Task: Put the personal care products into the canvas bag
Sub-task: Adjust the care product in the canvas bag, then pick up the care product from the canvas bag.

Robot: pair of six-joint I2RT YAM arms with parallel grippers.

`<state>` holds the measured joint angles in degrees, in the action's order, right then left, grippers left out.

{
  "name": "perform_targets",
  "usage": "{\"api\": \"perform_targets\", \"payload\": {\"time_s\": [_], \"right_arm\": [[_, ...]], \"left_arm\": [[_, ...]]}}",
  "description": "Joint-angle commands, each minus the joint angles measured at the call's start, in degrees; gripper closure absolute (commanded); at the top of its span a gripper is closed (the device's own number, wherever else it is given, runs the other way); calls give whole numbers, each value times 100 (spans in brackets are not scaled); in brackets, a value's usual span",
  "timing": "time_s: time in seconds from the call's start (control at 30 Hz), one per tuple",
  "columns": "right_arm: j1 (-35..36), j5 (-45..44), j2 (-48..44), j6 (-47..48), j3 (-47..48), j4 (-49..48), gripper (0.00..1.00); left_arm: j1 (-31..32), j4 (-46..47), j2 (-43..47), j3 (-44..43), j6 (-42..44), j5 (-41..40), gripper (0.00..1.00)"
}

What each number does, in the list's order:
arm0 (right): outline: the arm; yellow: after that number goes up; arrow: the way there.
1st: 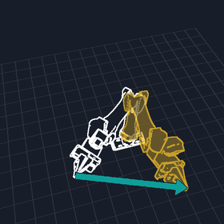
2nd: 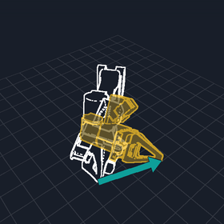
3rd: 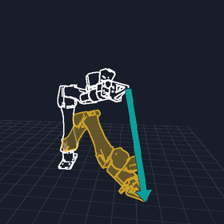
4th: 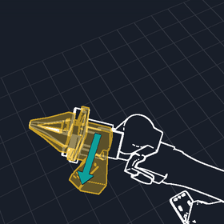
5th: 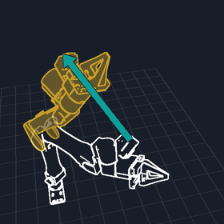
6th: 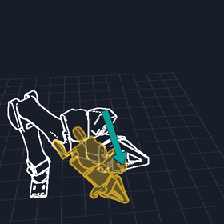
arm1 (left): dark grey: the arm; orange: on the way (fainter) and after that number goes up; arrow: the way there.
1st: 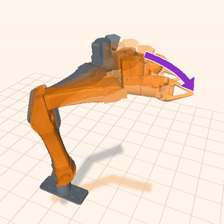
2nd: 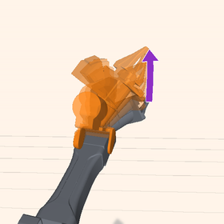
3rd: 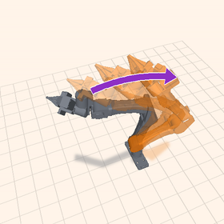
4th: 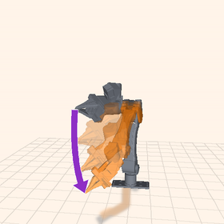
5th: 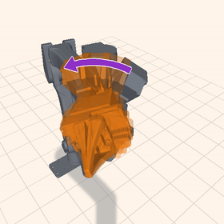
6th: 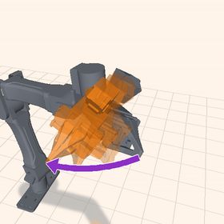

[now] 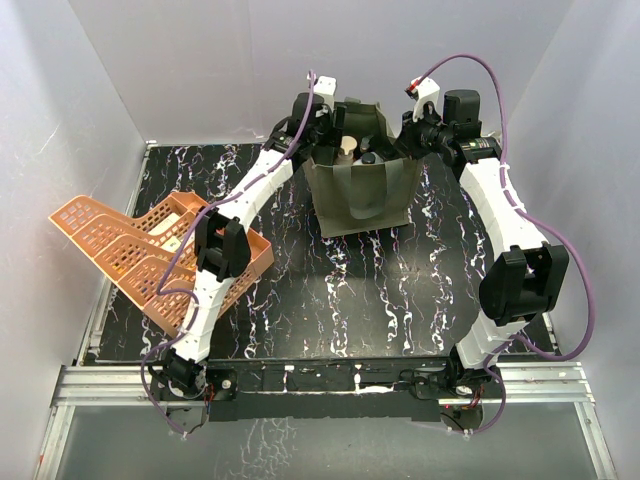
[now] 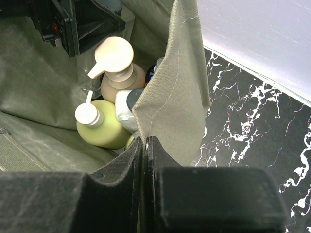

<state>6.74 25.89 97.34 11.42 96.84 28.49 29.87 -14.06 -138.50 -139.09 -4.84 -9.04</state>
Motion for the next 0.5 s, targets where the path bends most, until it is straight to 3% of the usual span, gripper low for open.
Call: {"api": "perform_targets", "payload": {"time_s": [0.0, 0.47], "right_arm": [[51, 89, -141, -96, 14, -174, 92], [54, 99, -94, -105, 24, -203, 92]], "left_arm": [[28, -131, 106, -90, 113, -261, 35], [17, -366, 389, 271, 187, -808, 51]]}}
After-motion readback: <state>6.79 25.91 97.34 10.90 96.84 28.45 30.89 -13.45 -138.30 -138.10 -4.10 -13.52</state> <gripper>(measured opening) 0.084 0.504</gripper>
